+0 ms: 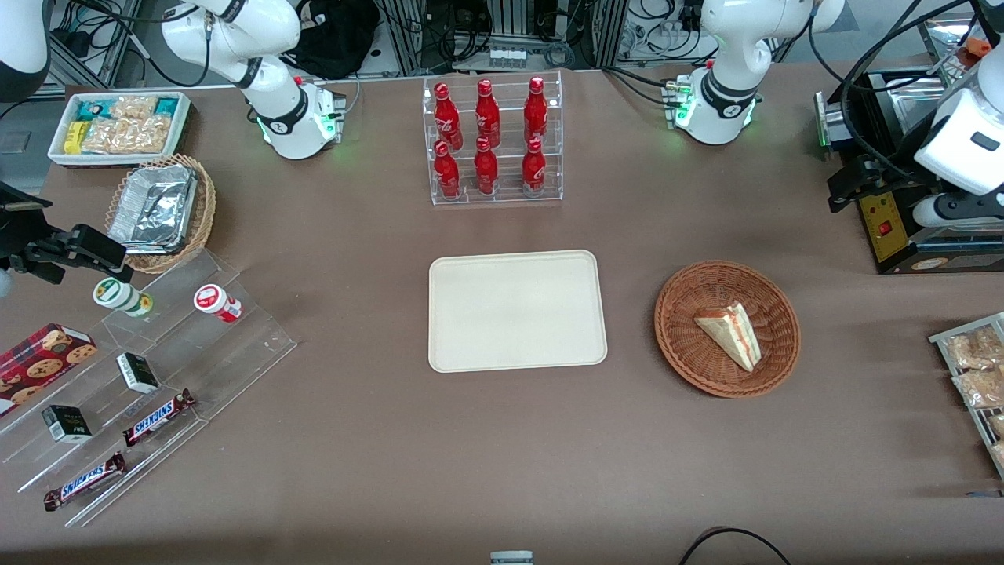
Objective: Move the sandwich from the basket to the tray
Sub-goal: 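Move the left gripper over the wrapped sandwich in the wicker basket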
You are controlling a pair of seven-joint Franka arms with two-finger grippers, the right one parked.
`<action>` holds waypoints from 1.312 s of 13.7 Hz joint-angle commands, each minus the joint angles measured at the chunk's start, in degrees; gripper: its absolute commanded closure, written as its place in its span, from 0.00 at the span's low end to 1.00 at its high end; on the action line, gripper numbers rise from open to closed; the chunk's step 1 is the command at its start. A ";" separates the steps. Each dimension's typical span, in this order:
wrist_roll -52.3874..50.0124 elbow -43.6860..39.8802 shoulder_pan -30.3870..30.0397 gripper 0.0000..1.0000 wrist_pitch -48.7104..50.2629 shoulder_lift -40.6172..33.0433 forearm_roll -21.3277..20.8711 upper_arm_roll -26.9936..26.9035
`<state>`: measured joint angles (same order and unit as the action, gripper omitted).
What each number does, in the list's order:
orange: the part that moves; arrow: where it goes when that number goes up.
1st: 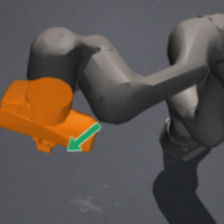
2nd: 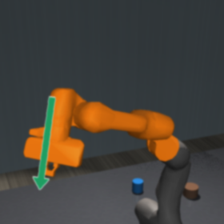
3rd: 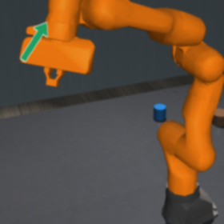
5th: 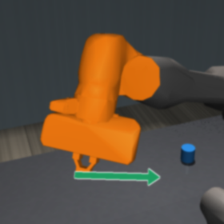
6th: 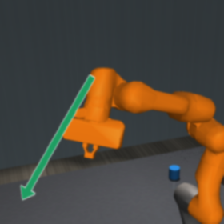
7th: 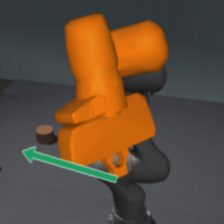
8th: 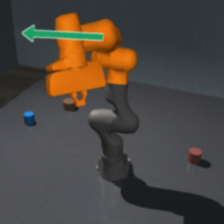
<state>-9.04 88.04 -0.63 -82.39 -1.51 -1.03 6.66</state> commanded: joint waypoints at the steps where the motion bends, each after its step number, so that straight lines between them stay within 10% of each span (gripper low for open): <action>1: -1.07 0.03 0.45 0.00 0.04 0.01 -0.72 0.02; 12: -2.72 17.75 0.54 0.00 -21.46 6.61 -1.52 0.02; 18: -27.74 33.05 0.89 0.00 -43.44 7.31 -1.52 0.63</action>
<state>-28.38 115.85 -0.26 -120.64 7.39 -1.66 7.28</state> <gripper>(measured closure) 0.000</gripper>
